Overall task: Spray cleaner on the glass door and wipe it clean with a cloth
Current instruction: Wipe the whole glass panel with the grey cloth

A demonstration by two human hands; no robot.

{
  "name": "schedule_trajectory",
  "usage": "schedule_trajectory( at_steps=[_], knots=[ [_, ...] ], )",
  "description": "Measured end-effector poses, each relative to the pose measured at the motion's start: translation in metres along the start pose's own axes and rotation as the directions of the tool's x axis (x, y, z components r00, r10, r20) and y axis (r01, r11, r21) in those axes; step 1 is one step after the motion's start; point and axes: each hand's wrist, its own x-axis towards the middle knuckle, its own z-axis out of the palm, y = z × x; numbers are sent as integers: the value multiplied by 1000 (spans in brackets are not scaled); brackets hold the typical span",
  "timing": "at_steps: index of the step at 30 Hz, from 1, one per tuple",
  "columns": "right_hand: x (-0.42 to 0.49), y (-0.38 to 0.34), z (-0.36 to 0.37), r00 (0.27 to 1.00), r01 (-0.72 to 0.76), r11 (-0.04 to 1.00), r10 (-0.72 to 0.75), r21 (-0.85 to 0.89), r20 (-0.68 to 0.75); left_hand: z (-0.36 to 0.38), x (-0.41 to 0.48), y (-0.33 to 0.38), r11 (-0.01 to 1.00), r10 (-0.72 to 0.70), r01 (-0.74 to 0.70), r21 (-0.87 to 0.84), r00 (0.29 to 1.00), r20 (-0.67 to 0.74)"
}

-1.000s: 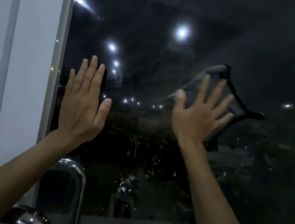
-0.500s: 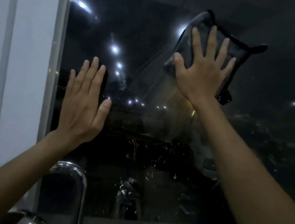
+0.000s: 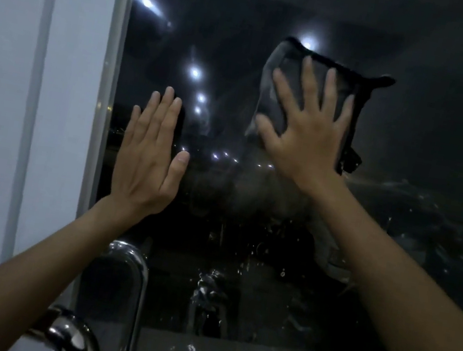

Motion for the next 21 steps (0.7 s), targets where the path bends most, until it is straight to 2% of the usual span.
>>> schedule_trajectory(
  at_steps=[2,4,6,8,10,11,14,17,19,21],
  knots=[
    [13,-21,3,986,-167,986,166,9,6,2,0,1,1000,-10,10,6,1000,-3],
    [5,-51,7,986,-167,986,168,26,-5,3,0,1,1000,-15,15,-2,1000,-10],
    [-27,-73,11,999,49,997,-49,66,-4,3,1,1,1000,-13,13,-11,1000,-21],
    [-61,-68,12,955,294,953,-296,67,24,3,2,2,1000,-16,15,-15,999,-30],
    [-69,-40,10,929,368,929,-369,36,15,2,2,3,999,-26,25,-19,999,-26],
    [-63,-23,9,946,324,946,-324,7,3,1,3,5,999,-33,33,-27,999,-16],
    [-27,14,1,1000,4,1000,-4,1,-9,-4,10,11,998,-8,11,-67,999,39],
    [0,-1,1,973,-231,972,230,33,11,-5,23,23,996,59,-54,-74,996,66],
    [-5,-24,3,985,-173,984,173,33,8,-2,32,33,995,45,-39,-94,997,64],
    [-29,-29,6,999,43,998,-43,44,6,6,39,47,993,25,-18,-114,998,55]
  ],
)
